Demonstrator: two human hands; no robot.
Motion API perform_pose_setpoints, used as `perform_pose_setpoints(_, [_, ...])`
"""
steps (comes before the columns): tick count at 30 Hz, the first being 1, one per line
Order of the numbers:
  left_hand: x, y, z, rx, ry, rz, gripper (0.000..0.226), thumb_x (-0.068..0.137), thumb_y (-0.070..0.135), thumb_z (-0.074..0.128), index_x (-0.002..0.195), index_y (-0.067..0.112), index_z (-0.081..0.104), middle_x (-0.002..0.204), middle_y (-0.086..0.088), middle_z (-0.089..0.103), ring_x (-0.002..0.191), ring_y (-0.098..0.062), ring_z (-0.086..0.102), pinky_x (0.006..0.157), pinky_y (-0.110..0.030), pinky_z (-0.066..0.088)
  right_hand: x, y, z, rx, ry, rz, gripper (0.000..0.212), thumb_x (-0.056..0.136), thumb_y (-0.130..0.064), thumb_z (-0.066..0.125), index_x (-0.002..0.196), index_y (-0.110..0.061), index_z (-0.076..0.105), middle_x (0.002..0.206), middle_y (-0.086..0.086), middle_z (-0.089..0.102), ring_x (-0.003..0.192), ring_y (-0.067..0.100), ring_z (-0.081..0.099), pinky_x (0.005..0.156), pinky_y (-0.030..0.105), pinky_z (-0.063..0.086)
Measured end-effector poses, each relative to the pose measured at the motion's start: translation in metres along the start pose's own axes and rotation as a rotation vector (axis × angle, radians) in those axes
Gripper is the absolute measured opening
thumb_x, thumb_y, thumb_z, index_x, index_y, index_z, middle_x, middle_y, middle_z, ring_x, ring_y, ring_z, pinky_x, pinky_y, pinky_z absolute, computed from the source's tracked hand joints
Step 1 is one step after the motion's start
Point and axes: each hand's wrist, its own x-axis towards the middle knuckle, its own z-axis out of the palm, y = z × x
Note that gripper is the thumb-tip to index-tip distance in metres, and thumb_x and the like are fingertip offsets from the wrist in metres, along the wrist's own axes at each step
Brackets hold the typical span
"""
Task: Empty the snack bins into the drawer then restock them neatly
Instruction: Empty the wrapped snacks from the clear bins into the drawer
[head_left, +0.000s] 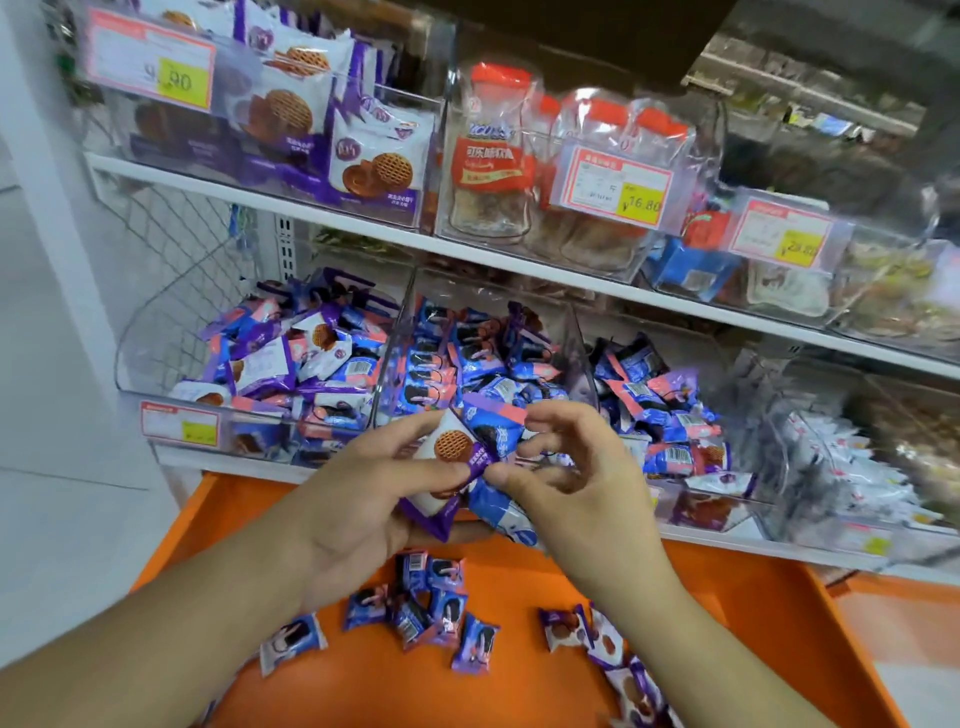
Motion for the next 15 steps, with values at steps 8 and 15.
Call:
perform_pose_setpoints(8, [0.002, -0.001, 0.006, 0.146, 0.109, 0.106, 0.043, 0.090, -0.004, 0.068, 0.107, 0.035, 0.072, 0.100, -0.004, 0.079, 0.095, -0.029, 0.077, 0.075, -0.047, 0.064, -0.001, 0.018, -0.010, 0.230, -0.356, 0.369, 0.048, 0.099, -0.047, 0.064, 0.115, -0.002, 0.069, 0.109, 0.028, 0.069, 0.089, 0.035, 0.075, 0.065, 0.038, 0.062])
perform_pose_setpoints(15, [-0.001, 0.015, -0.020, 0.197, 0.174, 0.117, 0.045, 0.091, -0.009, 0.065, 0.122, 0.024, 0.068, 0.111, -0.017, 0.077, 0.101, -0.035, 0.076, 0.088, -0.049, 0.063, -0.004, 0.038, -0.002, 0.424, -0.415, 0.387, 0.029, 0.094, -0.011, 0.077, 0.120, -0.001, 0.069, 0.102, 0.022, 0.056, 0.089, 0.031, 0.064, 0.081, 0.039, 0.060])
